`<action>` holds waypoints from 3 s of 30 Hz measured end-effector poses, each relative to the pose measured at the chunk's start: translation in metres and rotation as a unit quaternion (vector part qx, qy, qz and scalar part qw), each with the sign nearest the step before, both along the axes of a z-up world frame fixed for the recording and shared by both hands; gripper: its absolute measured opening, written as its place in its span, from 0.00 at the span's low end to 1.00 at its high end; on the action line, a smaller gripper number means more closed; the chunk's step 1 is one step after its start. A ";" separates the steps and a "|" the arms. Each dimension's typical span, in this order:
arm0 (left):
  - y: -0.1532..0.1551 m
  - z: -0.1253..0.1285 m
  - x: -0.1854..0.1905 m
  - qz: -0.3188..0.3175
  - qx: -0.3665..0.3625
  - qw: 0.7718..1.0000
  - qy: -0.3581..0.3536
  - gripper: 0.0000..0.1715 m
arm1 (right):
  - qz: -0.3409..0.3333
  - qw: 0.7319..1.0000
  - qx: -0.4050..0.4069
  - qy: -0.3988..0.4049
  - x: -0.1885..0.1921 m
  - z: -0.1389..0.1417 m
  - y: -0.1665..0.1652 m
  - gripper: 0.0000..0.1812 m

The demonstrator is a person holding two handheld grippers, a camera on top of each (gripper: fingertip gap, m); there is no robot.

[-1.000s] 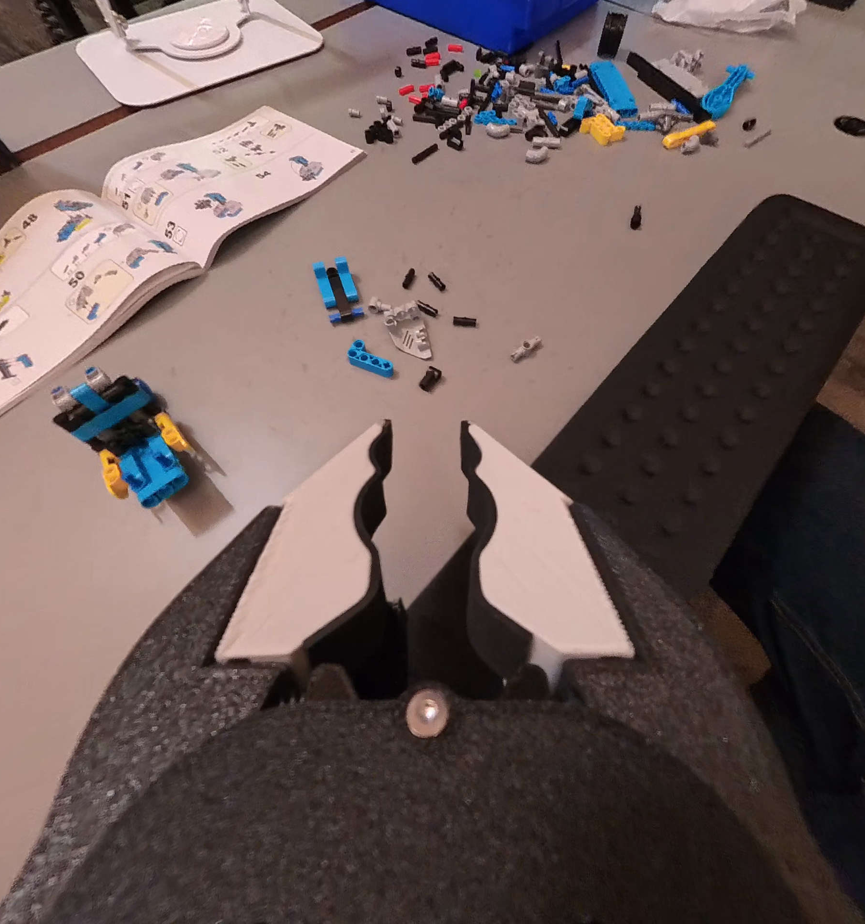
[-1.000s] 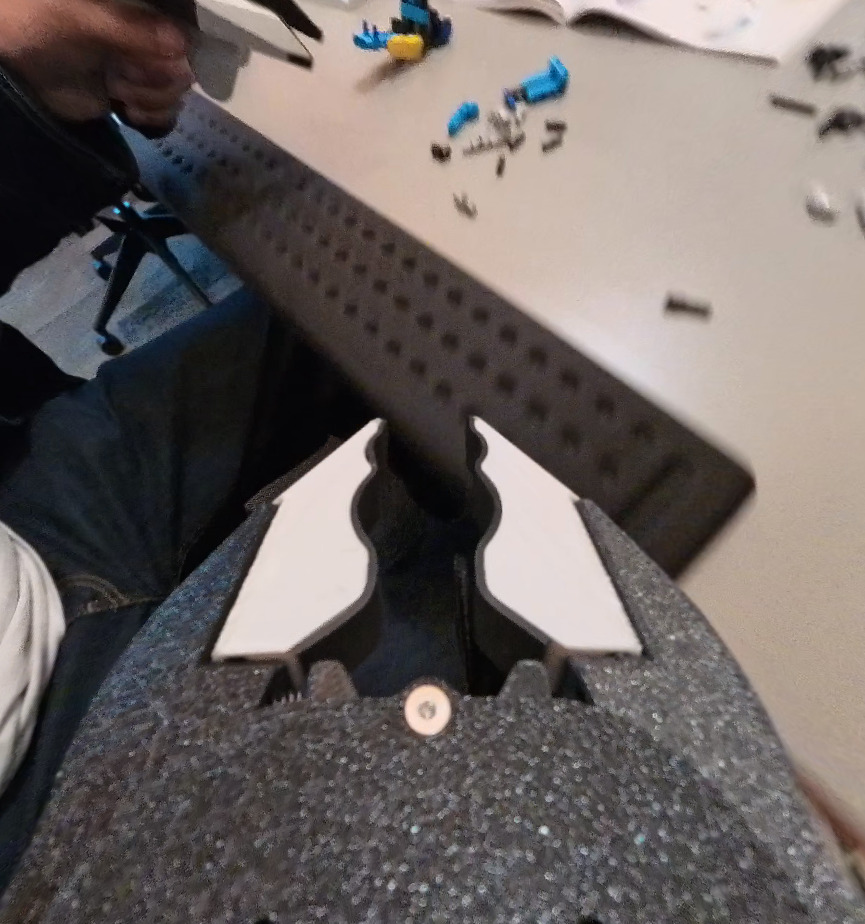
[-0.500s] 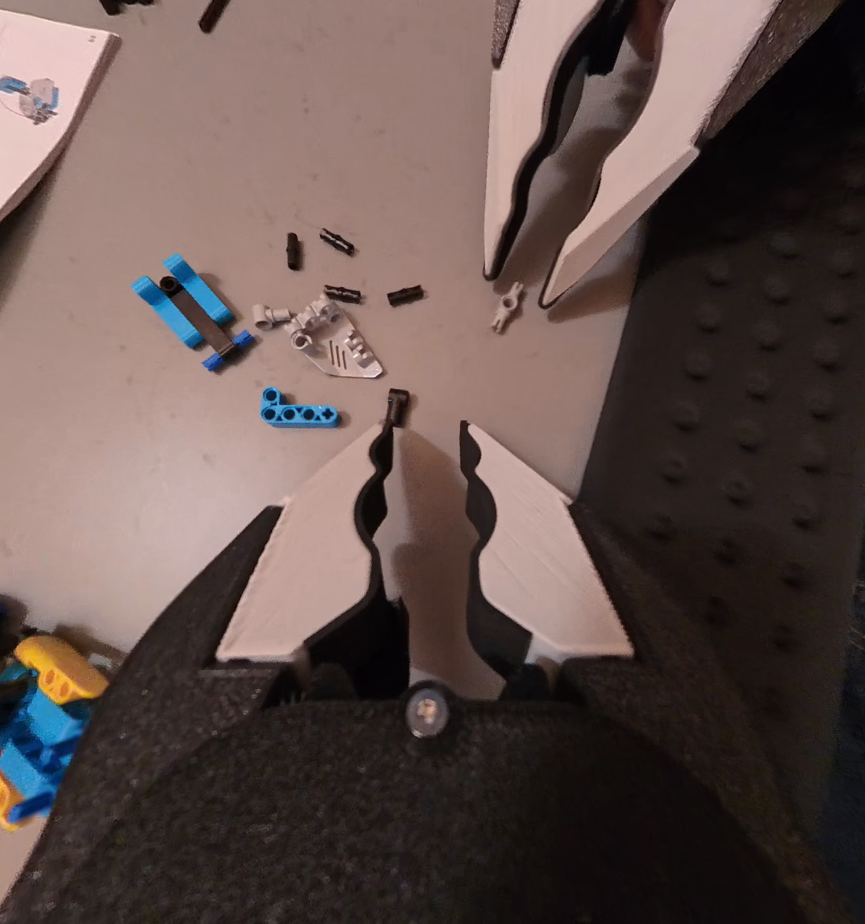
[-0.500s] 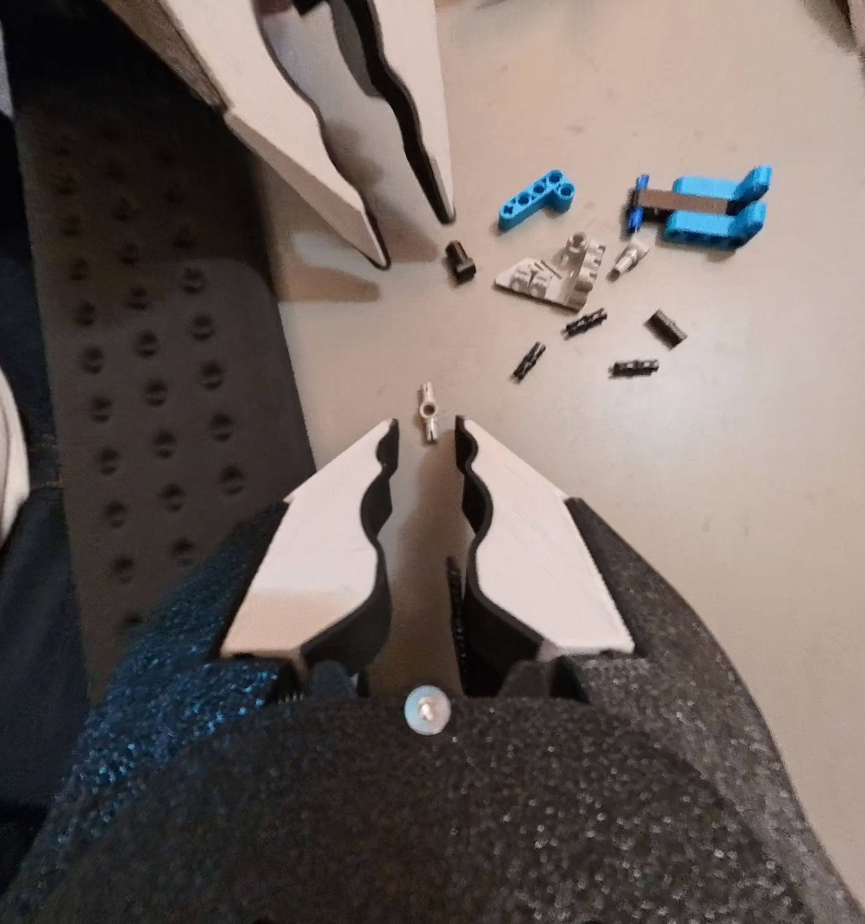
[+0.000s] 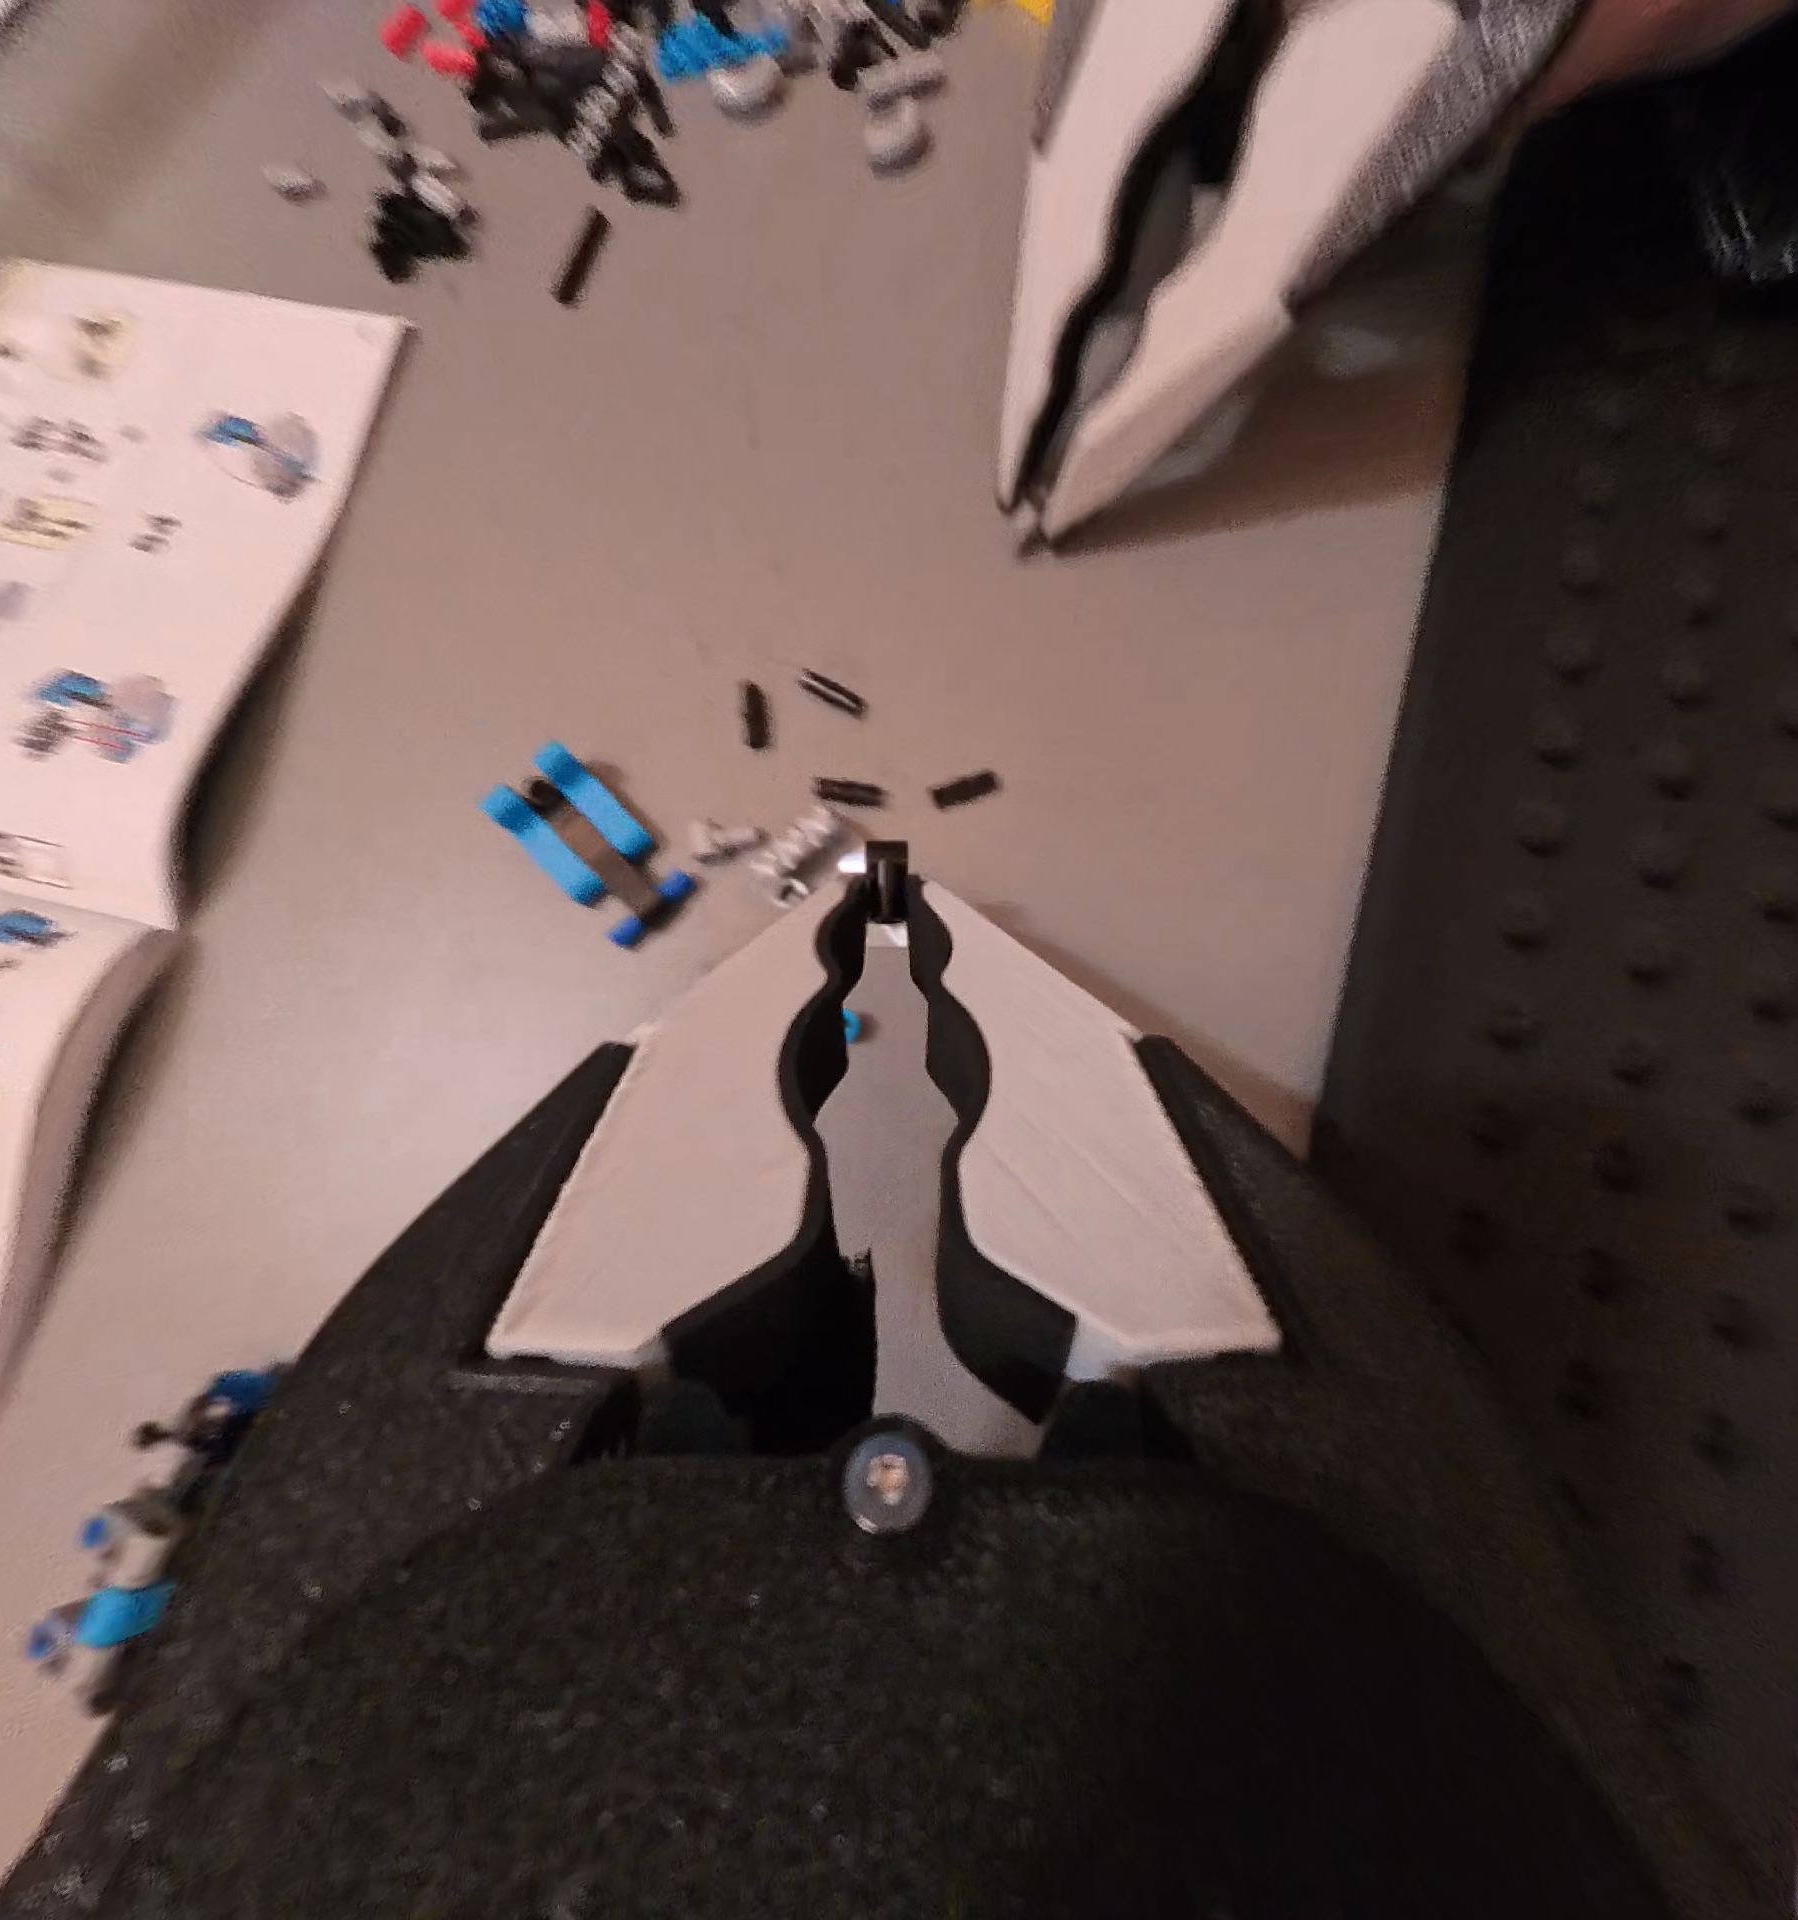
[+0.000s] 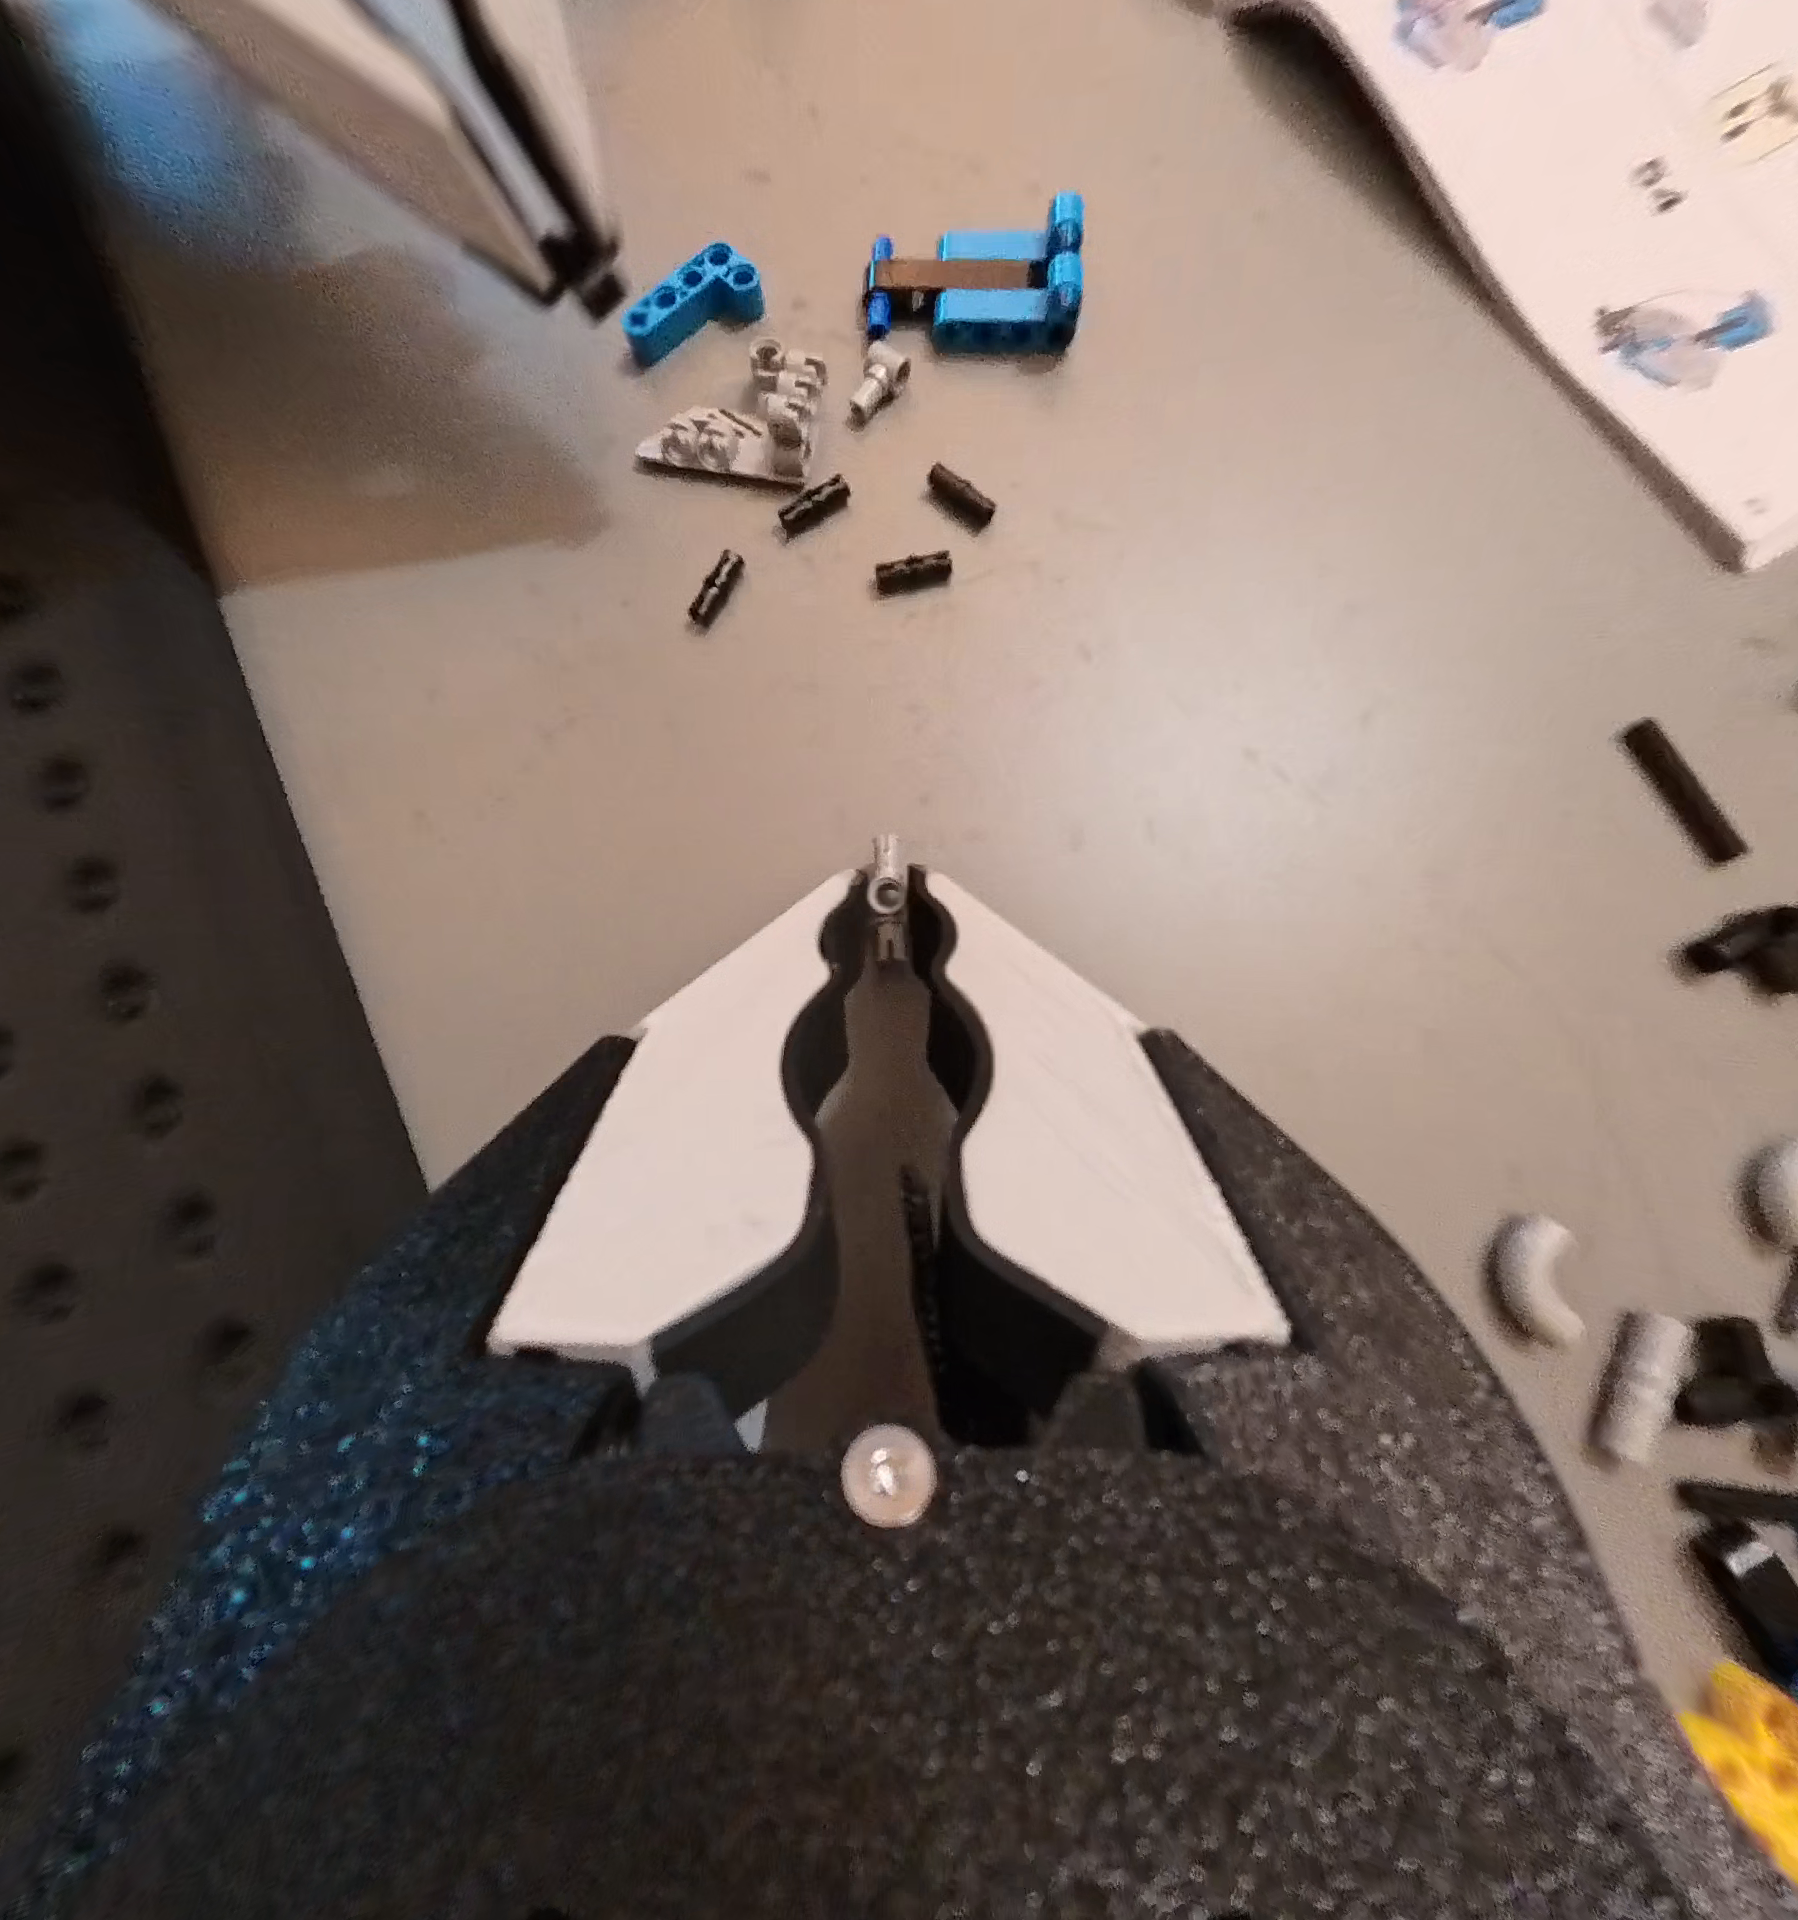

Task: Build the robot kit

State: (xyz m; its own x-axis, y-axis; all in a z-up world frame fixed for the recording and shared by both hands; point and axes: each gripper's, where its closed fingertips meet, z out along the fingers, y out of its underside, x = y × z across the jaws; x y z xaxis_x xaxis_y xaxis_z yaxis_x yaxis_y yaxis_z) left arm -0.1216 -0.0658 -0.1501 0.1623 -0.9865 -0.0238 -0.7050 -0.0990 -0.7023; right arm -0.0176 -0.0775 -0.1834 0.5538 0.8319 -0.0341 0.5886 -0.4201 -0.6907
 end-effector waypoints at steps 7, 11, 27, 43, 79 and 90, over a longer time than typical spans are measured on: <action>0.045 0.021 -0.007 0.043 0.038 0.998 -0.012 0.04 | 0.039 0.999 -0.001 0.002 -0.037 -0.004 0.005 0.04; 0.040 0.027 -0.014 0.040 0.050 0.997 -0.038 0.04 | 0.017 0.999 -0.011 0.029 -0.054 0.011 0.024 0.15; -0.011 0.065 -0.004 -0.041 0.274 0.953 -0.124 0.04 | 0.024 0.929 -0.116 0.351 -0.117 0.097 -0.003 0.15; -0.025 0.056 0.015 -0.063 0.326 0.937 -0.112 0.04 | 0.026 0.919 -0.141 0.366 -0.099 0.098 -0.015 0.10; 0.012 0.032 -0.006 0.063 0.174 0.972 -0.148 0.12 | -0.091 0.996 -0.002 0.007 0.098 -0.002 -0.051 0.20; 0.016 0.034 -0.009 0.075 0.168 0.971 -0.154 0.12 | -0.104 0.992 0.046 -0.057 0.113 0.000 -0.023 0.03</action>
State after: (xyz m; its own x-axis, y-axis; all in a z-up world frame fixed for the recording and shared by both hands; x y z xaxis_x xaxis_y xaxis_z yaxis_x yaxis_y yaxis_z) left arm -0.1307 -0.0493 -0.1157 0.3541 -0.8962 -0.2671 -0.4514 0.0863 -0.8881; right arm 0.0958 -0.1003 -0.1839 0.7091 0.6966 0.1093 0.5729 -0.4789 -0.6652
